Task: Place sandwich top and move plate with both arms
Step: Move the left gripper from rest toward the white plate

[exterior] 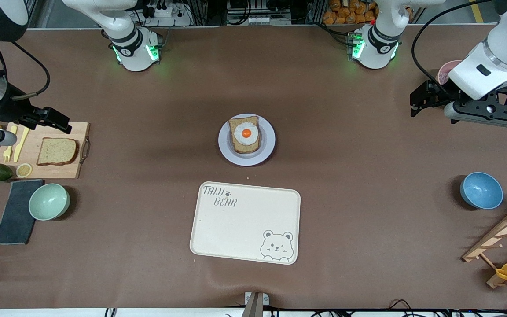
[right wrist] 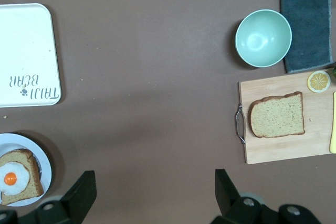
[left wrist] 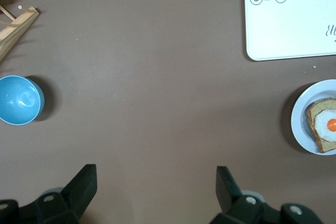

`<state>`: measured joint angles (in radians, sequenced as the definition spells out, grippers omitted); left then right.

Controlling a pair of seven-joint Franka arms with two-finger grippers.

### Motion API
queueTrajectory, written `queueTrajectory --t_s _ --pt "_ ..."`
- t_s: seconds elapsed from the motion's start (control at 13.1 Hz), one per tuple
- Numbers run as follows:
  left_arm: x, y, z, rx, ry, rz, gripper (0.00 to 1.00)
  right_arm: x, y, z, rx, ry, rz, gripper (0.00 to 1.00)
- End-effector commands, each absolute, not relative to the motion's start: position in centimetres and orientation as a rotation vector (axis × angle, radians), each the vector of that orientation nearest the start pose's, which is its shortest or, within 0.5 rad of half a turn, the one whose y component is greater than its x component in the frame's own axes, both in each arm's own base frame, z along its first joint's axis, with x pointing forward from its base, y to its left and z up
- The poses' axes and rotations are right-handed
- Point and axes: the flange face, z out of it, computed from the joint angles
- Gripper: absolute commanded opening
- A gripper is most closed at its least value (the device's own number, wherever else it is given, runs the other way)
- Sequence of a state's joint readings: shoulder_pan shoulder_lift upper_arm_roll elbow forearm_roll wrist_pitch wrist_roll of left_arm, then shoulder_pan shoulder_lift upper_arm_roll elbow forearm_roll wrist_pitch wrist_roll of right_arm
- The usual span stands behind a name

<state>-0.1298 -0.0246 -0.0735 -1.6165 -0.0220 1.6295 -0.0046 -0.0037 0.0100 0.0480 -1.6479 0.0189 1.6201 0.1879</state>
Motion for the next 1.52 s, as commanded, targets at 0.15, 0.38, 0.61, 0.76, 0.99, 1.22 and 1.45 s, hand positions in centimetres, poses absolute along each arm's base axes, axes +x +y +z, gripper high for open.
queueTrajectory --t_s 0.15,0.38,0.61,0.76,0.99,1.22,1.45 --pt "54.0 -11.8 62.7 -3.111 0.348 -0.093 1.0 55.6 3.3 58.8 -3.108 0.229 0.084 1.0" --pt "53.9 -12.0 62.9 -3.112 0.337 -0.098 1.0 55.6 3.1 58.8 -3.107 0.234 0.084 1.0" --pt "55.0 -11.4 60.7 -3.19 0.255 -0.019 1.0 55.5 2.7 58.5 -3.108 0.227 0.093 1.0" --pt "55.4 -11.8 59.7 -3.203 0.244 0.014 1.0 55.5 2.5 58.3 -3.108 0.227 0.098 1.0" --pt "55.2 -12.5 57.4 -3.198 0.255 0.088 1.0 55.2 2.3 57.8 -3.105 0.235 0.117 1.0" --pt "55.2 -13.3 56.1 -3.271 0.242 0.129 1.0 55.3 1.4 57.0 -3.101 0.229 0.117 1.0" --pt "55.1 -13.6 54.0 -3.298 0.225 0.144 1.0 55.4 1.2 56.8 -3.1 0.208 0.119 1.0"
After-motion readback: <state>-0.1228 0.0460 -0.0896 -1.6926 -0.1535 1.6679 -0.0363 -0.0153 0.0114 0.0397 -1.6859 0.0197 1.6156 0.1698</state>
